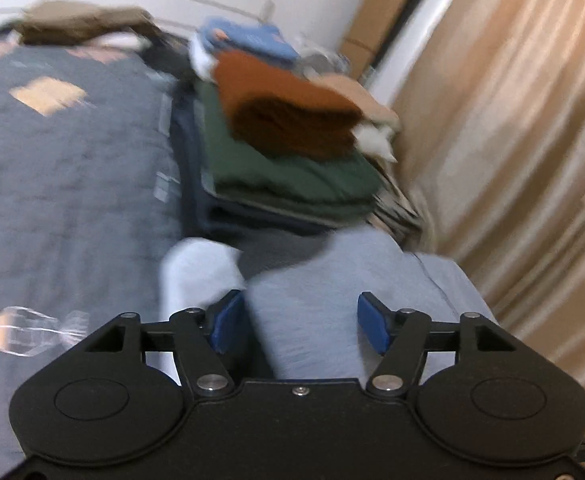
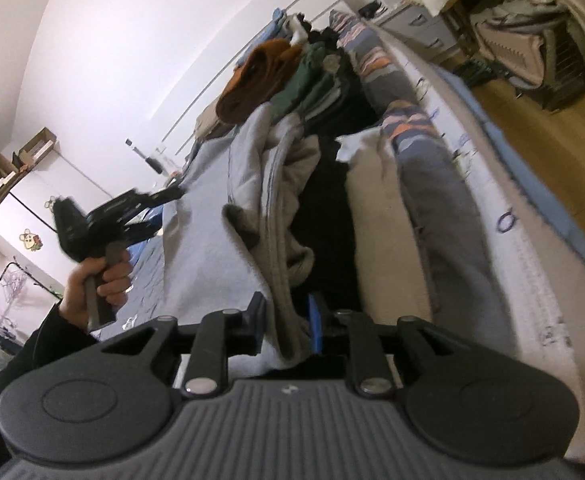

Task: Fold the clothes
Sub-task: 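Lift the folded sweatshirt with both grippers and carry it toward the clothes stack, then lower the sweatshirt onto the stack on the white sheet and open both grippers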

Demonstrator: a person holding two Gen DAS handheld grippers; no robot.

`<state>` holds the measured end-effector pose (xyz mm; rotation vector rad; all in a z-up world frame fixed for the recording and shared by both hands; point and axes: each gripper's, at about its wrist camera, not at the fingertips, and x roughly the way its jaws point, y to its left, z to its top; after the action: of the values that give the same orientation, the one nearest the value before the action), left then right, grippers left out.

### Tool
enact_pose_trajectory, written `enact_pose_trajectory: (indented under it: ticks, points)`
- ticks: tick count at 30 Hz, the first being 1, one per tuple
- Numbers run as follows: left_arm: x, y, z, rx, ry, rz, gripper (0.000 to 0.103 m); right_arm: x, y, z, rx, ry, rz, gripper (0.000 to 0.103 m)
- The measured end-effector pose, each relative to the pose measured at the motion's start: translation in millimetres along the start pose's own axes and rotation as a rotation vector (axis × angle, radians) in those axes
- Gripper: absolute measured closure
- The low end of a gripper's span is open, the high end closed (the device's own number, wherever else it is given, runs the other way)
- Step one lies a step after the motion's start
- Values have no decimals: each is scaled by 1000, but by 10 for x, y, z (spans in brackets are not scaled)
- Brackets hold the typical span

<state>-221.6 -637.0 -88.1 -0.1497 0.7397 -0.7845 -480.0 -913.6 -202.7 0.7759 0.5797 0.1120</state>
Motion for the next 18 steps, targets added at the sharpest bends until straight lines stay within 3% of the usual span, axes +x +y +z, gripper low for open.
enact_pose_trajectory:
  ticks: [3,6,10,14,18]
  points:
    - [-251,84,-4,-4,-38,36,35,-143,70,39,-20,-47,-24,83]
    - [-477,65,-92,-9,-57,4,35,-316,254,102,-58,-117,3,83]
    - [-700,-137,-378,6,-38,-116,34,-312,594,137,-138,-132,67,82]
    - [-751,-365,-790,-3,23,-252,31,-27,793,84,-181,-60,97,81]
    - [-680,-534,-1188,-42,99,-360,31,302,737,-15,-157,19,68,81]
